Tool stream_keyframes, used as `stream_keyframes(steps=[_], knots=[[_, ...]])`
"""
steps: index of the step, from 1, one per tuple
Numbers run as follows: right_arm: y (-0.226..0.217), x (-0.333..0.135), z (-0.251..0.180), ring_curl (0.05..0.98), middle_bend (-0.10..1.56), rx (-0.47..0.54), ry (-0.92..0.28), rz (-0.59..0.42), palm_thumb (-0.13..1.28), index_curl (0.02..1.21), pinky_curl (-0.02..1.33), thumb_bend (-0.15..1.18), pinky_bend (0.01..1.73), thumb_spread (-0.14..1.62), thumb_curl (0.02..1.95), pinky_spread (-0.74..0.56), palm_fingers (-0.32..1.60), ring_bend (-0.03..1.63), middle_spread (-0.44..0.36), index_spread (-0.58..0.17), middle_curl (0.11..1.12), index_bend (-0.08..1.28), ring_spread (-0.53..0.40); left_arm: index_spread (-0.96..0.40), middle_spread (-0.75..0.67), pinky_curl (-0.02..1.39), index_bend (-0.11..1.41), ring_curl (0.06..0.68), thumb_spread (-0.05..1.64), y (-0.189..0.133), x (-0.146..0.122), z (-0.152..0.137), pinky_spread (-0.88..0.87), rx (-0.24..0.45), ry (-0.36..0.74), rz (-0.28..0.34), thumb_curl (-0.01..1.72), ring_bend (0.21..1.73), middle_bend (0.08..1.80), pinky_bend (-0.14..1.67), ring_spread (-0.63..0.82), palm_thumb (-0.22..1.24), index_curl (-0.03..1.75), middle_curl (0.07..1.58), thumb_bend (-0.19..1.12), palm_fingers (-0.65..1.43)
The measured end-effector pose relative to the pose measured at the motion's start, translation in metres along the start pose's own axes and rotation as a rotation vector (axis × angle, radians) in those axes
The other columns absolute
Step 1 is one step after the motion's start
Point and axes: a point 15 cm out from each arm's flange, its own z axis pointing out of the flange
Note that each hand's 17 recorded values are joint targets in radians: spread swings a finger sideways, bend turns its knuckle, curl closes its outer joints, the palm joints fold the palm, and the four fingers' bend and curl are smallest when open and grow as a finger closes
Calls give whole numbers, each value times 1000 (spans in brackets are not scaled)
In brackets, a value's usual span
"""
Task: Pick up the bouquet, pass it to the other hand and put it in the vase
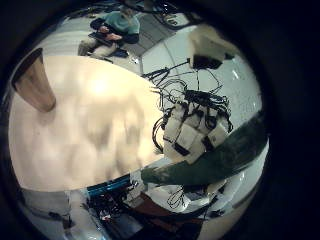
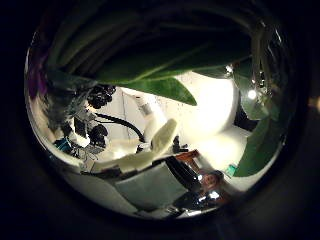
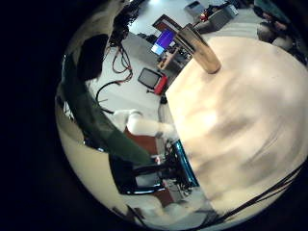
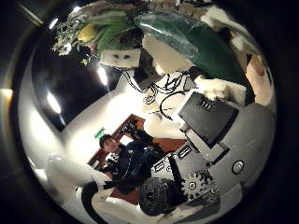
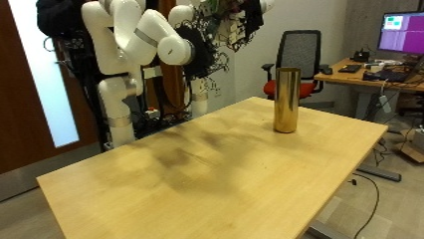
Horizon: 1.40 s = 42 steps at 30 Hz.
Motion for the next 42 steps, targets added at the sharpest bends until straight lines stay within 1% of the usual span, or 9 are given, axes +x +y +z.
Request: stream_keyframes(steps=[7,14,16,20,26,27,28,32,42], knots=[[-8,9,6,685,1392,4,35,-1,1166,923,1094,-20,1047,175,953,-286,1124,1421,-112,-218,756,1135,-196,20,-419,466,160,299,773,3,5,2,-650,-28,28,-7,371,1103,953,1140,-438,472,145,635,-22,865],[-6,39,0,687,1352,35,114,48,1050,914,1094,-31,1122,574,901,-285,1100,1377,-122,-222,748,1095,-207,-209,-512,482,215,393,801,-5,21,-9,-662,43,108,35,424,1194,964,1197,-513,798,114,706,20,1148],[-5,46,-1,679,1317,46,130,65,998,900,1082,-39,1125,655,858,-288,1075,1361,-125,-223,740,1054,-207,-291,-522,478,299,426,629,-6,23,-14,-645,67,125,55,507,1246,949,1164,-503,945,130,726,31,1167],[-1,57,-2,653,1209,70,143,104,899,860,1018,-50,1107,738,768,-317,948,1333,-136,-247,714,863,-217,-421,-543,486,462,463,368,-5,26,-18,-624,93,141,97,624,1275,967,1137,-486,1047,174,776,-11,1131],[5,73,-12,603,1016,120,151,156,834,755,883,-32,929,877,655,-449,364,1264,-139,-265,661,477,-257,-557,-559,515,600,503,221,-10,33,-29,-603,171,121,171,727,1315,1012,1132,-473,1111,227,848,-11,1087],[6,74,-12,590,968,122,150,161,829,734,872,-32,897,893,641,-431,263,1233,-135,-274,645,446,-253,-581,-564,526,623,510,205,-11,35,-31,-597,180,116,186,745,1325,1015,1140,-469,1121,238,864,-13,1078],[6,75,-13,545,719,123,148,167,795,676,862,-42,802,919,609,-244,-164,1044,-91,-297,551,394,-145,-599,-567,533,633,516,196,-12,38,-34,-595,197,107,203,756,1331,1025,1146,-465,1121,246,876,-16,1074],[8,79,-17,315,343,136,140,179,722,470,634,-36,528,953,525,195,-224,546,37,-381,377,175,106,-664,-571,566,670,537,178,-18,54,-46,-581,259,92,253,800,1365,1044,1162,-456,1124,289,922,-21,1071],[11,95,-45,242,148,224,127,227,664,226,435,-31,381,955,424,352,-147,345,112,-423,271,109,196,-731,-553,620,694,555,228,-20,85,-87,-557,377,34,345,856,1408,1092,1191,-434,1077,464,958,-22,1067]])
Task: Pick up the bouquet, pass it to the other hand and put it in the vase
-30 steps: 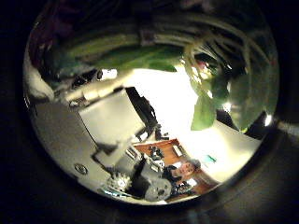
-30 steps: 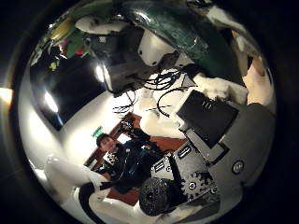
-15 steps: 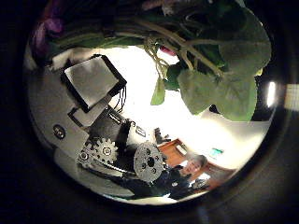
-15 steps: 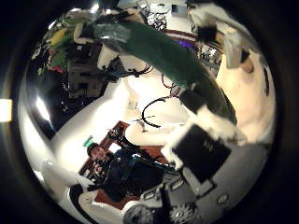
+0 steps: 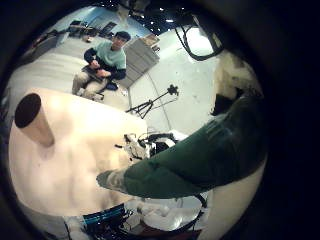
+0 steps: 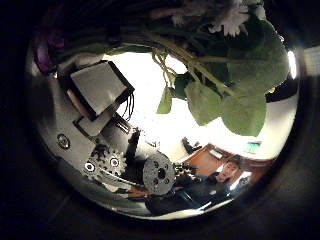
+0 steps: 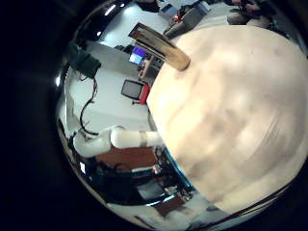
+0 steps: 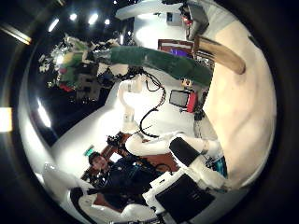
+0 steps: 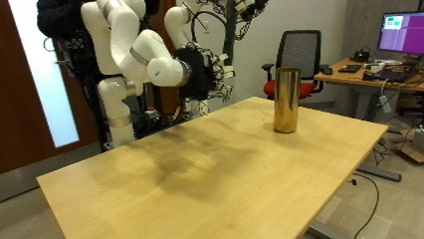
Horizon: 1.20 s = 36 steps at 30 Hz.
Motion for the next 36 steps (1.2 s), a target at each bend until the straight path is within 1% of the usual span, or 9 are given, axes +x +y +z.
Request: stream_keyframes(steps=[5,13,15,19,21,27,32,34,36], knots=[[-10,4,-3,239,150,48,-40,14,662,182,406,-28,379,954,410,344,-141,319,115,-426,241,113,194,-752,-542,637,637,557,226,-8,5,-25,-553,70,-53,48,875,1425,1100,1198,-431,1084,592,954,-23,1058],[-10,6,-3,242,151,49,-41,22,683,154,377,-25,376,956,406,330,-126,302,115,-423,209,124,190,-807,-524,660,499,558,201,-27,19,-71,-550,187,-124,114,898,1438,1129,1196,-428,1106,873,943,-22,1053],[-10,8,-2,243,154,48,-45,28,686,152,371,-27,374,957,405,328,-120,296,110,-422,205,127,188,-826,-520,666,447,559,192,-33,23,-84,-548,230,-123,134,901,1440,1134,1193,-425,1106,973,939,-23,1052],[-9,10,-1,246,152,47,-48,31,702,155,357,-25,369,956,408,318,-113,287,106,-417,196,133,178,-844,-516,675,383,560,187,-43,26,-113,-550,318,-136,156,905,1447,1136,1191,-424,1106,1087,934,-23,1056],[-9,10,-1,246,152,47,-50,33,704,158,354,-27,370,956,408,318,-111,285,106,-416,194,134,177,-852,-514,678,344,559,186,-45,22,-120,-550,336,-137,166,906,1447,1135,1194,-423,1106,1153,932,-23,1060],[-9,12,-1,250,155,47,-51,36,718,162,347,-26,369,957,411,316,-106,282,106,-416,192,134,176,-857,-512,686,264,558,193,-53,2,-147,-554,400,-163,163,912,1446,1133,1191,-423,1108,1293,926,-23,1068],[-9,12,-1,252,159,47,-50,34,722,169,342,-26,366,955,413,316,-100,275,101,-412,193,136,176,-846,-511,691,214,558,197,-60,-12,-164,-549,452,-201,194,919,1441,1129,1182,-424,1106,1384,923,-22,1075],[-9,12,-1,252,160,46,-51,35,726,170,341,-26,365,955,415,316,-98,272,100,-411,195,137,176,-842,-511,692,204,558,195,-61,-18,-167,-549,471,-206,189,922,1440,1128,1180,-424,1109,1403,922,-20,1077],[-9,11,1,254,162,43,-51,34,731,174,338,-27,359,951,417,316,-91,272,94,-410,200,139,176,-829,-511,695,192,557,193,-62,-23,-167,-549,474,-202,191,928,1437,1126,1176,-425,1110,1444,921,-22,1080]])
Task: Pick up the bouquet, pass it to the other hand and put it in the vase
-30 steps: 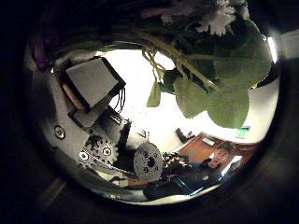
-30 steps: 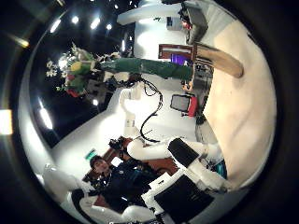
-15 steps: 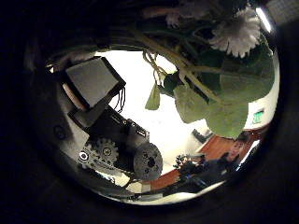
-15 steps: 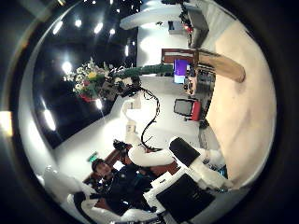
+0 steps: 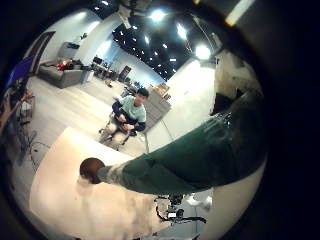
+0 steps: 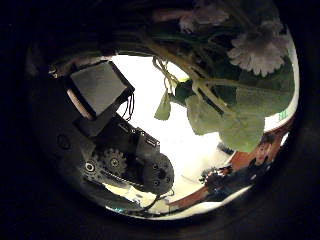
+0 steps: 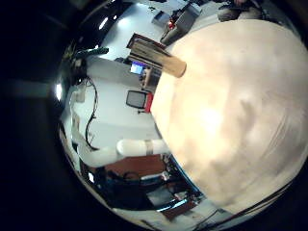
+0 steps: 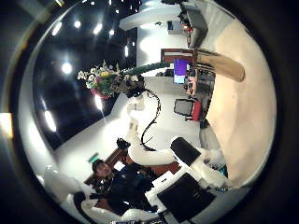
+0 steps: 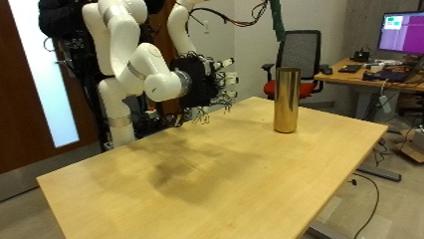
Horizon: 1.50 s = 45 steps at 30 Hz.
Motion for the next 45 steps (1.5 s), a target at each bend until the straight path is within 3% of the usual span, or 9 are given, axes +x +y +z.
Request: stream_keyframes(steps=[4,13,28,33,34,38,40,41,45], knots=[[-1,-1,1,256,163,-1,0,-2,738,178,336,-26,357,948,422,316,-87,268,91,-410,206,141,175,-807,-512,698,188,558,189,0,-15,-1,-550,22,-8,1,931,1436,1125,1173,-425,1113,1484,921,-22,1081],[-3,2,3,257,165,2,9,-3,744,192,332,-26,341,954,423,312,-81,259,85,-406,212,145,176,-742,-514,705,186,559,188,16,-51,26,-552,15,21,-70,934,1435,1129,1167,-426,1111,1553,920,-22,1081],[-3,1,4,265,162,0,9,-5,750,202,331,-27,333,953,423,307,-74,255,79,-400,220,147,176,-641,-515,712,181,561,194,58,-105,64,-558,-70,13,-143,933,1437,1132,1159,-426,1115,1607,919,-22,1077],[-2,0,5,266,165,-6,4,-7,772,206,330,-25,327,954,433,306,-69,255,75,-390,225,147,168,-605,-507,702,167,544,280,65,-117,77,-574,-85,22,-179,898,1393,1109,1156,-429,985,1605,910,-54,1056],[-2,0,5,266,166,-3,3,-6,772,209,330,-25,326,954,435,306,-67,253,75,-390,226,148,165,-586,-506,690,137,532,358,65,-119,78,-597,-83,16,-180,858,1340,1070,1180,-446,896,1581,895,-65,994],[-1,0,4,267,167,-5,1,-9,772,211,330,-26,323,954,438,306,-65,254,75,-389,228,148,160,-561,-509,669,127,507,443,65,-127,79,-621,-78,-13,-184,810,1282,1005,1194,-474,817,1543,873,-64,870],[-1,0,4,267,164,-5,1,-10,772,213,331,-26,327,954,439,306,-62,256,75,-389,229,149,159,-521,-492,651,143,499,677,68,-129,78,-606,-92,-23,-180,705,1183,953,1078,-470,636,1470,867,-78,467],[-1,0,4,268,164,-4,2,-10,772,213,332,-26,327,954,439,306,-62,256,75,-389,229,149,159,-494,-461,613,177,473,763,68,-131,76,-539,-97,-35,-173,658,1127,893,929,-415,574,1430,844,-72,261],[-1,1,4,268,163,-5,0,-11,771,220,331,-26,326,955,441,306,-60,255,75,-389,229,154,158,-364,-259,476,239,381,908,52,-132,59,-97,-73,-70,-147,527,951,678,552,-139,476,1288,735,-44,20]])
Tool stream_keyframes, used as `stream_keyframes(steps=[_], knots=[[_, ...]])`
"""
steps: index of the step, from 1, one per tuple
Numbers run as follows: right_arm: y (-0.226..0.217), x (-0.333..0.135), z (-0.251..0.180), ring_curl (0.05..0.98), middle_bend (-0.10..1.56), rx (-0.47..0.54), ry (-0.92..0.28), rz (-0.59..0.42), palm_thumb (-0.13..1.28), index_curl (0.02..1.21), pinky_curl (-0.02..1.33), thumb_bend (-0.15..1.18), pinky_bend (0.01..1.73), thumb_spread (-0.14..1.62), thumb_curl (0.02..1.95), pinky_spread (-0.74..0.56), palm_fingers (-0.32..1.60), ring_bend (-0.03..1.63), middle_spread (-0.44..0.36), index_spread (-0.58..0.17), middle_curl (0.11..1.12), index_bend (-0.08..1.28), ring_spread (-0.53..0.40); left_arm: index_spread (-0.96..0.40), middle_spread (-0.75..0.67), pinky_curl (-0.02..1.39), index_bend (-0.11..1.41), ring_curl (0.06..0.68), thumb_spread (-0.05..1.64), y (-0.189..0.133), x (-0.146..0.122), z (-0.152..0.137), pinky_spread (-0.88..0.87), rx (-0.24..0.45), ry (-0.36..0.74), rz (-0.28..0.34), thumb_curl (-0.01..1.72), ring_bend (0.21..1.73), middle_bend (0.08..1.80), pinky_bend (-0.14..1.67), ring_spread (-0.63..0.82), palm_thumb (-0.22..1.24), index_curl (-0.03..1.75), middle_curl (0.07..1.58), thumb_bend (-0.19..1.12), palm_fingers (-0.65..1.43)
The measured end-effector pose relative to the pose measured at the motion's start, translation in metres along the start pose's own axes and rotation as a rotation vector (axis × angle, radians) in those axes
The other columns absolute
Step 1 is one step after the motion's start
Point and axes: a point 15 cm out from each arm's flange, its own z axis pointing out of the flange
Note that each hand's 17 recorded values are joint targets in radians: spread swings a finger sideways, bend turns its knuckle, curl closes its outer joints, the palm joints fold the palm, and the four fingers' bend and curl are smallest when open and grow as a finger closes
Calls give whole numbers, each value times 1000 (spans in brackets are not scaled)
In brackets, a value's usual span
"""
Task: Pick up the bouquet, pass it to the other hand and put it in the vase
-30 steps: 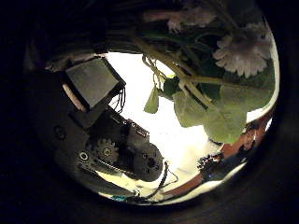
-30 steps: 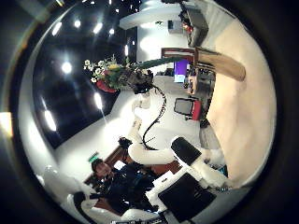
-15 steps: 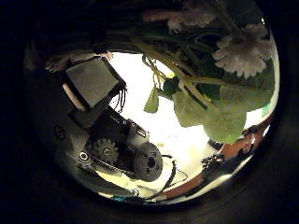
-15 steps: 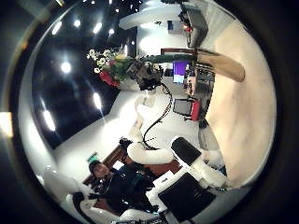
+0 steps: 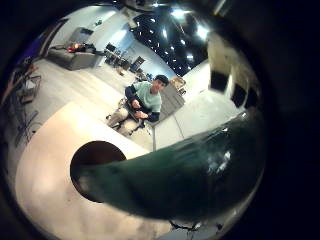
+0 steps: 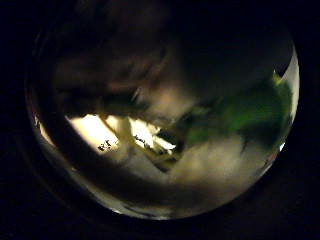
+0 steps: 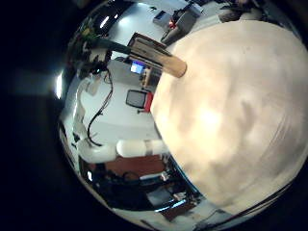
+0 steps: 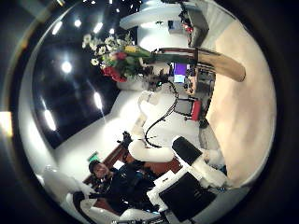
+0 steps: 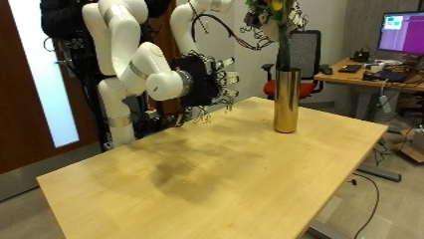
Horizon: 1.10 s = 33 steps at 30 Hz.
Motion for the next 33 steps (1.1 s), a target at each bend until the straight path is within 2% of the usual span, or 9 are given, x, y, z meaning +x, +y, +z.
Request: stream_keyframes(steps=[1,4,5,8,11,18,24,33], knots=[[0,0,0,268,165,0,0,-1,771,222,331,-26,325,955,441,306,-60,254,75,-389,229,152,158,-241,-93,416,204,338,934,-3,-1,-4,137,5,-6,2,469,887,537,482,9,446,1181,650,-39,17],[0,0,1,268,166,-2,0,0,771,223,331,-26,324,955,441,306,-58,252,75,-389,230,153,158,-163,0,398,171,321,938,-5,-7,-11,243,13,-13,-12,447,851,471,464,90,434,1116,610,-39,-16],[0,-1,1,267,165,-2,-1,0,771,224,331,-26,323,955,441,306,-57,251,75,-389,230,155,158,-59,112,376,138,298,936,-4,-9,-12,342,12,-13,-17,422,816,406,452,182,418,1023,558,-41,-44],[-1,-1,2,268,163,-3,-1,2,771,228,330,-26,320,955,442,306,-53,255,75,-387,230,156,158,146,299,345,109,262,918,-4,-15,-16,454,13,-12,-29,379,754,315,420,341,374,796,470,-42,-75],[0,0,1,269,164,-3,-1,2,771,232,330,-26,320,955,442,306,-54,257,75,-387,230,155,158,233,389,326,123,234,905,-2,-19,-18,492,14,-10,-37,356,691,266,391,413,346,640,420,-39,-73],[0,1,2,268,167,-3,1,5,771,237,330,-26,317,955,442,306,-52,255,75,-387,232,154,158,262,464,302,146,202,888,3,-23,-42,504,23,-5,-50,329,609,196,323,483,325,430,356,-34,-32],[0,0,3,267,167,-6,-3,5,769,241,330,-27,314,955,443,306,-49,252,75,-373,236,156,158,254,484,302,151,196,882,11,-14,-60,507,31,-3,-46,321,581,186,300,510,314,349,321,-34,-28],[2,0,6,266,167,-13,-6,2,770,248,330,-26,309,955,445,306,-44,246,75,-371,240,159,158,249,495,307,157,196,870,58,-2,-81,512,26,-50,-39,319,552,183,283,527,307,307,293,-34,-27]])
